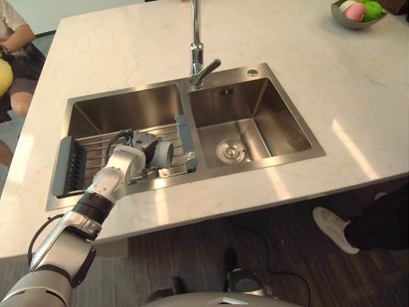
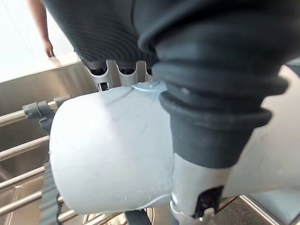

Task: Walk over to the sink, pick up the cup, carry it to the dishwasher, place the cup inside the dishwasher, then close the dishwasher door

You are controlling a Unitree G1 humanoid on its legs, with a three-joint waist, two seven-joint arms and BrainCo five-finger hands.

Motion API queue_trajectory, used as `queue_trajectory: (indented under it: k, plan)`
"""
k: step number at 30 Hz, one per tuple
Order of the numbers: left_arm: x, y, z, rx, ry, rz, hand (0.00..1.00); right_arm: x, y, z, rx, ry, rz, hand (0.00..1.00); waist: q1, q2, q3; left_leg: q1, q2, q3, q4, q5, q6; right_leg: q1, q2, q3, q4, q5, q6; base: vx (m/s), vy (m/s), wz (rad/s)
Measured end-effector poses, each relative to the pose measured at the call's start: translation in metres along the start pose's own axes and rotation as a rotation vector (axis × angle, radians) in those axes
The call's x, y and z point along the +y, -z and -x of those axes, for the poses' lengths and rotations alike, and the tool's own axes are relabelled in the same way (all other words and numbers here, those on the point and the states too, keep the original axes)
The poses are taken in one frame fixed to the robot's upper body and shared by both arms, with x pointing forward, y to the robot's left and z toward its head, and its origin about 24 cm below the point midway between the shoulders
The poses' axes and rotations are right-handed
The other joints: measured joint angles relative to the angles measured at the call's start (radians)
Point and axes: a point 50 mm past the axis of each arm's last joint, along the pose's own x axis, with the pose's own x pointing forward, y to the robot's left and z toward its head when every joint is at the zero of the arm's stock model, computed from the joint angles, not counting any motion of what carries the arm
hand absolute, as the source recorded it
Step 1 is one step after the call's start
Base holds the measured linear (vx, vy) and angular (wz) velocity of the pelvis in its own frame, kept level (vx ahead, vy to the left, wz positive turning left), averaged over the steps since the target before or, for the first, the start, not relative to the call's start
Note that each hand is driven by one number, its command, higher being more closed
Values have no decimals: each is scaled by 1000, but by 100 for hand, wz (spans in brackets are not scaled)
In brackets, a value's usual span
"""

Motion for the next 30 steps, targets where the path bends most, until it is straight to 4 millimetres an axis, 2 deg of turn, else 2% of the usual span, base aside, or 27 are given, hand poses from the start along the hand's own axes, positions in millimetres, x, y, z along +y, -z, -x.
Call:
queue_trajectory:
  k: [7, 10, 15, 19, 24, 25, 27, 30]
  plan:
    - [4, 6, 4, -21, -40, 88, 100, 1, -1, 0, -2, -2, 7, 0, 0, 5, 3, -1, 0, -4, -2, 0, 0, 1, 0, -5, 0, -2, 0, 0, 0, 0]
    - [-1, 11, 9, 17, -108, 192, 100, 0, -1, 0, -2, -2, -2, 0, 2, 10, 6, -2, 0, -10, -2, 0, 0, 2, 0, -10, 0, -3, -1, 0, 0, 3]
    - [-15, 42, 26, 103, -208, 386, 100, 1, -2, 0, -3, -10, -11, 0, 12, 10, 6, -12, 2, -33, 1, 3, 1, 5, 0, -32, 0, -7, -3, -1, -2, 12]
    - [5, 62, 48, 119, -400, 478, 100, -2, 2, 2, 8, -4, -14, 0, 60, 10, 6, -21, 2, -57, 12, 4, 1, 14, -2, -64, 0, -7, -3, -1, 3, 19]
    - [51, 103, 89, 213, -787, 592, 100, -5, 3, 2, 20, 5, -30, 0, 120, 12, 4, -24, -5, -104, 17, 12, 7, 38, -11, -122, 0, -8, -3, -28, 13, 25]
    - [52, 103, 90, 215, -793, 594, 100, -5, 3, 2, 20, 5, -31, 0, 121, 12, 4, -25, -5, -104, 17, 12, 7, 38, -11, -122, 0, -8, -3, -38, 19, 20]
    - [63, 126, 112, 274, -946, 621, 100, -6, 3, 2, 26, 9, -40, 0, 143, 16, 1, -40, -8, -128, 14, 26, 5, 37, -15, -148, 0, -8, -4, -44, 5, 27]
    - [59, 136, 124, 302, -1027, 657, 100, -10, 2, 3, 24, 22, -25, 0, 162, 20, -2, -45, -7, -142, 15, 33, 0, 41, -15, -163, 0, -10, -9, -28, -3, 18]
